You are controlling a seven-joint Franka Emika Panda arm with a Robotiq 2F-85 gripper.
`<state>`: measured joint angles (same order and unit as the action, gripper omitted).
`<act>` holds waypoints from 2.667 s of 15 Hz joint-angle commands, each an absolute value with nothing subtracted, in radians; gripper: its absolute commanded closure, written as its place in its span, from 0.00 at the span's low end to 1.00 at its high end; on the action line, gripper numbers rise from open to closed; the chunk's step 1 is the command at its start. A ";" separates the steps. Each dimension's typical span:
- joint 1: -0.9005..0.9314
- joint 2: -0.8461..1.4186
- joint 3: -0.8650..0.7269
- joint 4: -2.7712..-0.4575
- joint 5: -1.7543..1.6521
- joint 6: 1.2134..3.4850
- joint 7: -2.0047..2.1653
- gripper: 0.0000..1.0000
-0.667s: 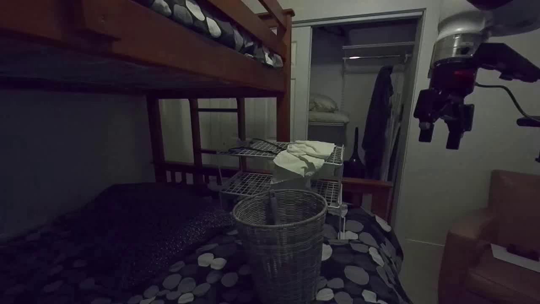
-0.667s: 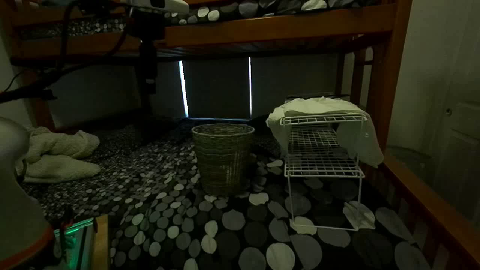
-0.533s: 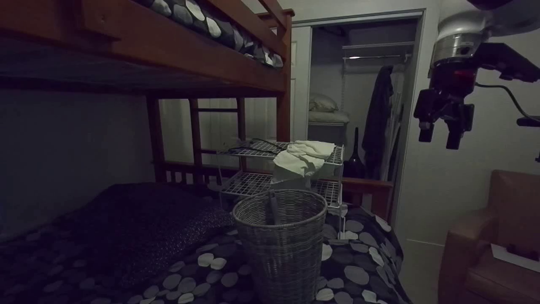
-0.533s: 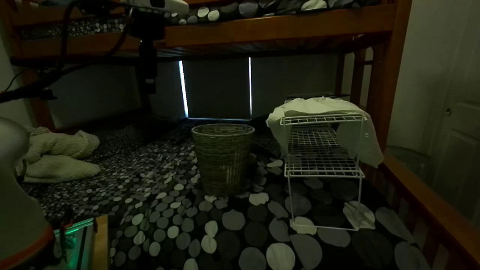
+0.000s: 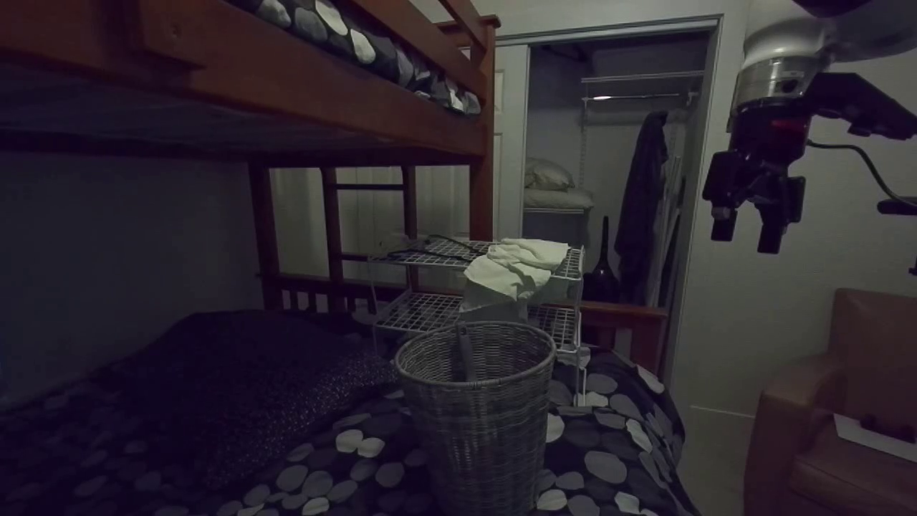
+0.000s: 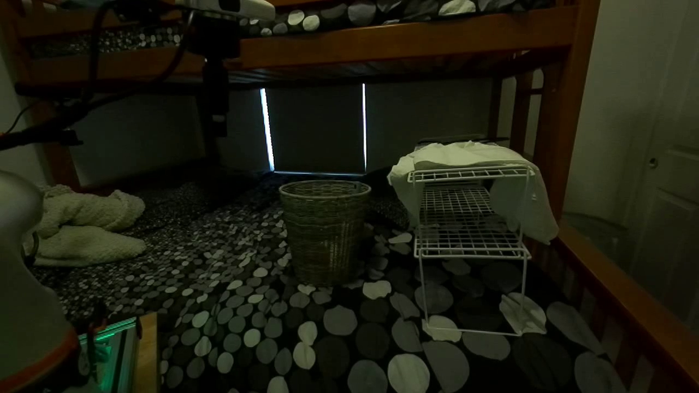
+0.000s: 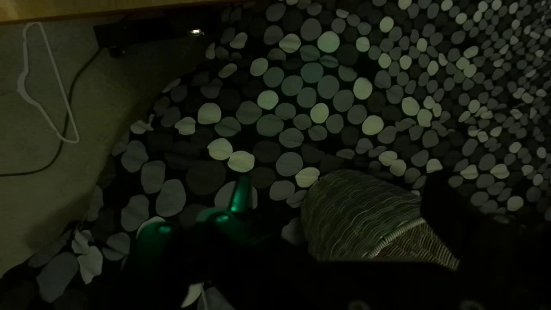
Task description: Put the white cloth on the bed
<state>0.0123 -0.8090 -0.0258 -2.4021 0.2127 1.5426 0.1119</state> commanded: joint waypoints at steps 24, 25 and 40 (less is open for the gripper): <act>-0.078 -0.309 -0.007 -2.084 0.321 2.253 0.429 0.00; -0.078 -0.318 -0.006 -2.083 0.321 2.253 0.429 0.00; -0.082 -0.031 -0.065 -1.938 0.392 2.247 0.407 0.00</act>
<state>-0.0869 -0.1620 -0.0430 -2.0328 0.3537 2.2769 0.4408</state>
